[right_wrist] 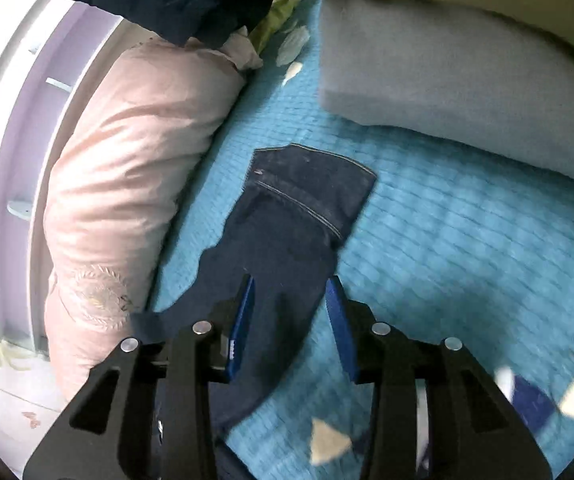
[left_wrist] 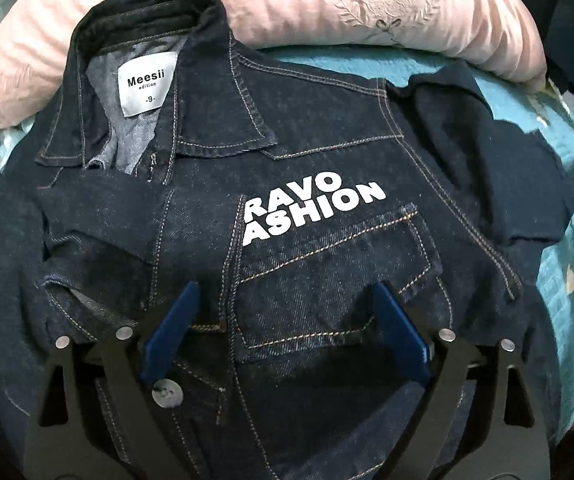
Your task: Fold large clothes
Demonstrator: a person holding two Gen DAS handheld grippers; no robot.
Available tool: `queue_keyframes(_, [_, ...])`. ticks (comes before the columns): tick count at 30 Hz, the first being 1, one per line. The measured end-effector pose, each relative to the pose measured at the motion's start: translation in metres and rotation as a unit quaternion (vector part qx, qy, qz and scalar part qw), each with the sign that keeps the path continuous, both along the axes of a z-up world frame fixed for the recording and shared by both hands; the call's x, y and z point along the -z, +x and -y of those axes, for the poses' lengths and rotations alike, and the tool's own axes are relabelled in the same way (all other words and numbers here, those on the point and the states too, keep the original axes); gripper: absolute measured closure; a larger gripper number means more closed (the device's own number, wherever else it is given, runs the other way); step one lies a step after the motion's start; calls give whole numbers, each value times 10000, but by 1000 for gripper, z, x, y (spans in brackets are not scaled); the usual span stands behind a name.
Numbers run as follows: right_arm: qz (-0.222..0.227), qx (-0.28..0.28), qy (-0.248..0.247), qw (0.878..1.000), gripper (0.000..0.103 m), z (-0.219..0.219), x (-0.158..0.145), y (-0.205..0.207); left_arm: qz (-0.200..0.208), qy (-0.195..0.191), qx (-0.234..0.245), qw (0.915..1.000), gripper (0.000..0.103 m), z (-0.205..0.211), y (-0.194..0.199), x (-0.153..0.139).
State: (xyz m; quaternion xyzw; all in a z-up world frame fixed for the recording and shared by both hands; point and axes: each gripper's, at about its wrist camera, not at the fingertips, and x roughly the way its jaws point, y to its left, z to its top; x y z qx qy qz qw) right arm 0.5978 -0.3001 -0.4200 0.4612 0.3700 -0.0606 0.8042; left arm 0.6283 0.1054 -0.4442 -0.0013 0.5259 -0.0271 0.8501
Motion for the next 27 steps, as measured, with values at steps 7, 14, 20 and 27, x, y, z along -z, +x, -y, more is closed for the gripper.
queue_keyframes(7, [-290, 165, 35, 9994, 73, 4, 17, 19, 10, -30, 30, 10000, 14, -1, 3, -1])
queue_keyframes(14, [-587, 694, -283, 9955, 65, 8, 6, 9, -1, -212, 32, 9998, 13, -9, 4, -4])
queue_keyframes(20, [-266, 254, -404, 9985, 75, 13, 10, 34, 1, -250, 132, 9996, 11, -11, 4, -6])
queue_keyframes(27, [533, -284, -1036, 9928, 97, -15, -45, 26, -154, -567, 36, 9983, 11, -17, 0, -23])
